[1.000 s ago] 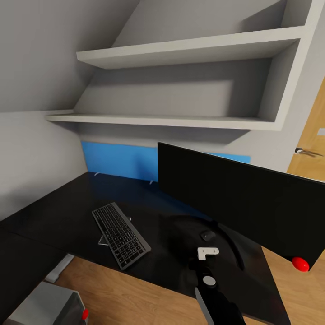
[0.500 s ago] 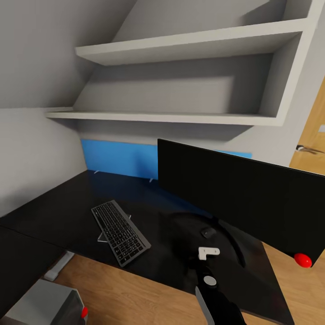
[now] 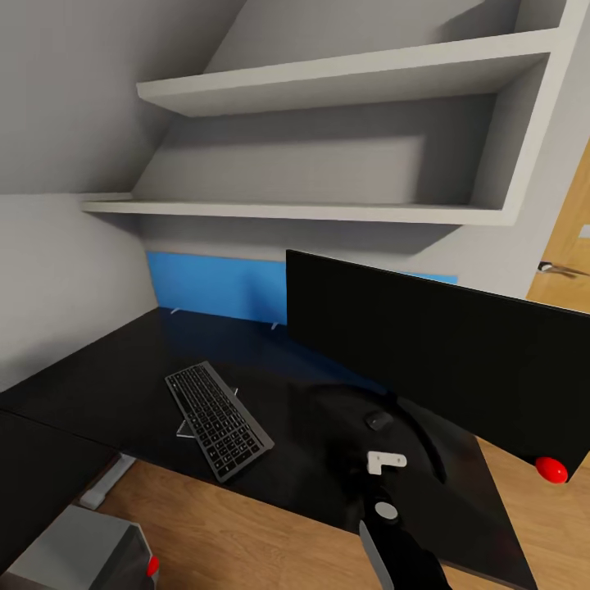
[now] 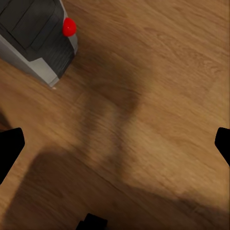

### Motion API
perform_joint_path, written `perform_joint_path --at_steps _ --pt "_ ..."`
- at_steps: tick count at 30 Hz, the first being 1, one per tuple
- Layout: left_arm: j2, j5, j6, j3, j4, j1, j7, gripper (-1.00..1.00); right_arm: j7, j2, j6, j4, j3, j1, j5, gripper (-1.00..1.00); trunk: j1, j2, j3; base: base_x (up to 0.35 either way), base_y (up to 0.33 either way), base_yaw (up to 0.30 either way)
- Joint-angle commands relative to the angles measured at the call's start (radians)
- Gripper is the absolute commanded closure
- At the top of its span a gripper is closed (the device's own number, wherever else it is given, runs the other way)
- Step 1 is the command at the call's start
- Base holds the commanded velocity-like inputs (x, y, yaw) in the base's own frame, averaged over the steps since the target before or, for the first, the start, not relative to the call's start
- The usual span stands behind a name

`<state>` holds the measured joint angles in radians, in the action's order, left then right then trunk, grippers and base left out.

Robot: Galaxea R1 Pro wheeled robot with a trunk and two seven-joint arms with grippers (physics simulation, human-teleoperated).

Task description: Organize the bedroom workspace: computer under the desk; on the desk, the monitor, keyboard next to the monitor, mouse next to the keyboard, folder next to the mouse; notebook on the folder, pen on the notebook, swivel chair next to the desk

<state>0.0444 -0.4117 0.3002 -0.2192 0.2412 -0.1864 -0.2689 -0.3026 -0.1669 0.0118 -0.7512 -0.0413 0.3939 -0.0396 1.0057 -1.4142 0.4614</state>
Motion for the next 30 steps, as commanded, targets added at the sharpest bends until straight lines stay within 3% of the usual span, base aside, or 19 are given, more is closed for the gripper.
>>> perform_joint_path --at_steps 1,12,30 --pt "0.002 -0.006 0.004 -0.008 0.000 -0.001 -0.007 -1.00 0.000 -0.003 0.006 0.006 0.003 0.000 -0.004 -1.00 0.000 -0.001 0.001 0.000 0.000 0.000" --pt "0.003 -0.006 0.011 -0.008 0.000 -0.001 -0.007 -1.00 0.006 0.013 -0.021 0.018 -0.005 0.000 -0.002 -1.00 0.000 -0.001 0.001 0.000 0.000 0.000" --pt "0.003 -0.006 0.019 -0.008 0.000 -0.001 -0.007 -1.00 0.007 0.018 -0.034 0.019 -0.006 0.000 -0.002 -1.00 0.000 -0.001 0.001 0.000 0.000 0.000"
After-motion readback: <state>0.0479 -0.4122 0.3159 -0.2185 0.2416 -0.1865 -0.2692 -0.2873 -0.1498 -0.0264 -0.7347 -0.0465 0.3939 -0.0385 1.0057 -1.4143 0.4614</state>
